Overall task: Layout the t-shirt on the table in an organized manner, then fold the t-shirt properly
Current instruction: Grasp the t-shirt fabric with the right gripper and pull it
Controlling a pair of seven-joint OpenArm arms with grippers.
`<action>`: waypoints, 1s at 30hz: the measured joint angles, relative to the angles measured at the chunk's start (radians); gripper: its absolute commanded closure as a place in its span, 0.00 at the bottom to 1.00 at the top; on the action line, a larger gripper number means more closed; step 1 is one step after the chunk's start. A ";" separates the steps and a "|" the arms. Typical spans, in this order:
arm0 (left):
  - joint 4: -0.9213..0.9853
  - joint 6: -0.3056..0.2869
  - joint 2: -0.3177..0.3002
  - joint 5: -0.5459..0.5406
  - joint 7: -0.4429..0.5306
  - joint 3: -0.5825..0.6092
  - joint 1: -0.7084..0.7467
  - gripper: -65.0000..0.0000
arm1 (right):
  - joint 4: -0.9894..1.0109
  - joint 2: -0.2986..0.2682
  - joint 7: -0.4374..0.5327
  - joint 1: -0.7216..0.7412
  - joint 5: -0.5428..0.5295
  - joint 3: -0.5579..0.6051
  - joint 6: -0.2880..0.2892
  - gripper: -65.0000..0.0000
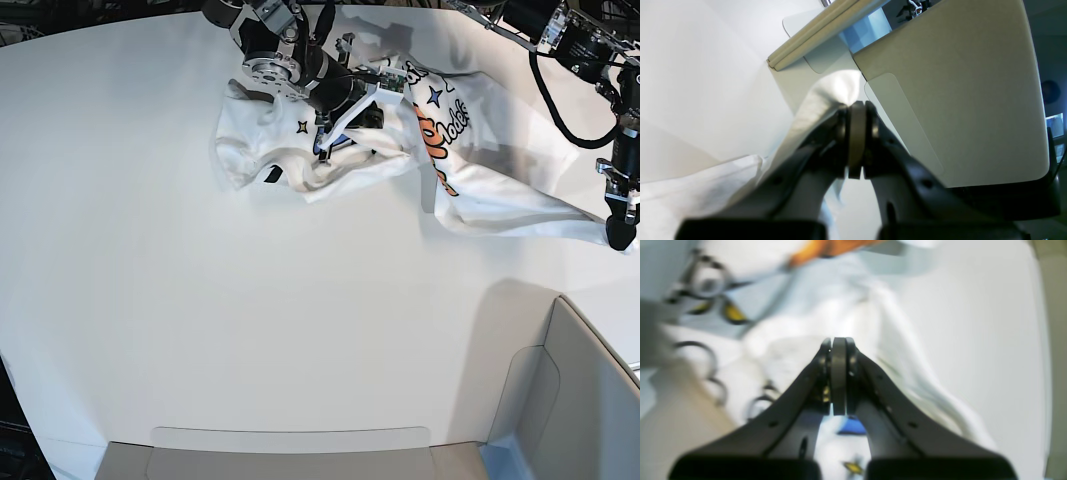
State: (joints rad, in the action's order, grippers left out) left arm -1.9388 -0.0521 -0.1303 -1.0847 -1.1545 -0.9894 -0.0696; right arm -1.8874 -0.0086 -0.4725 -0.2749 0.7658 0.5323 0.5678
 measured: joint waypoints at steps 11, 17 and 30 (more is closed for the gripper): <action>0.000 0.000 0.000 0.000 -0.005 0.000 0.001 1.00 | -0.068 -0.010 0.000 -0.073 -0.021 -0.002 0.028 0.99; 0.000 0.000 0.000 0.000 -0.011 0.000 0.019 1.00 | -0.070 -0.003 -0.003 -0.119 0.019 -0.013 0.110 0.59; 0.000 0.000 0.000 0.000 -0.012 0.000 0.019 1.00 | -0.012 -0.005 -0.110 -0.068 0.008 -0.005 0.119 0.52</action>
State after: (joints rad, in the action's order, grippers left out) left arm -1.9385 -0.0521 -0.1307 -1.0843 -1.1664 -0.9894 -0.0505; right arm -1.8996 -0.0139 -0.5823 -0.3424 0.7734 0.5278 0.6865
